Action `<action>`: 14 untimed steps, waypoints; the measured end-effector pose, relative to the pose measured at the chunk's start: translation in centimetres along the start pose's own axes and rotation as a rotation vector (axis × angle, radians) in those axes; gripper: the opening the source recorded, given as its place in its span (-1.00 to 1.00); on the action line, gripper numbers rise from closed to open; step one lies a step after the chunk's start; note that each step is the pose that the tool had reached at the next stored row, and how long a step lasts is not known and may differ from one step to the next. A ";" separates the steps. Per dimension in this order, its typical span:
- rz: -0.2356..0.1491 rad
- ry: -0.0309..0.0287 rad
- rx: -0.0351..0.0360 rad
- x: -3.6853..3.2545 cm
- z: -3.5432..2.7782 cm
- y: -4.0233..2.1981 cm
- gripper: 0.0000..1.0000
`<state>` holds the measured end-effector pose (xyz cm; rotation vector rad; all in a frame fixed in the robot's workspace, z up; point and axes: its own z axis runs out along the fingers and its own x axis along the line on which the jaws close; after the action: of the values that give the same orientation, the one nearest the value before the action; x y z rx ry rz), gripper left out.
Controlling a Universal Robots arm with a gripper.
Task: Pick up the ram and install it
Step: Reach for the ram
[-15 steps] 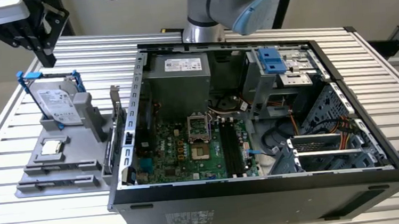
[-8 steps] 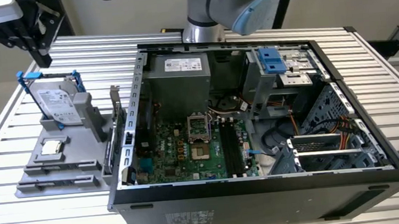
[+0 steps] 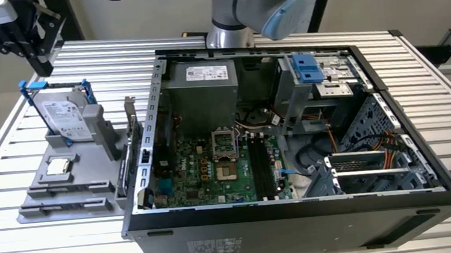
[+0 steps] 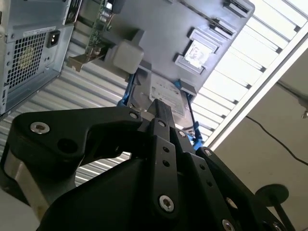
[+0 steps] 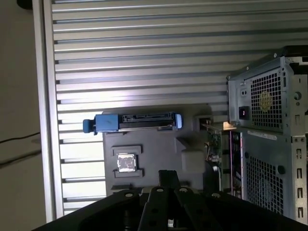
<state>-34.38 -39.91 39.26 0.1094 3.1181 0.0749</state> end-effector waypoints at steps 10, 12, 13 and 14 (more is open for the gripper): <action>0.000 0.0000 0.0000 0.63 -0.02 -0.04 -1.00; 0.000 0.0000 0.0000 0.65 -0.02 -0.05 -1.00; 0.000 0.0000 0.0000 0.65 -0.02 -0.05 -1.00; 0.000 0.0000 0.0000 0.65 -0.02 -0.07 -1.00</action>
<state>-35.04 -39.93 39.26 0.1095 3.1182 0.0749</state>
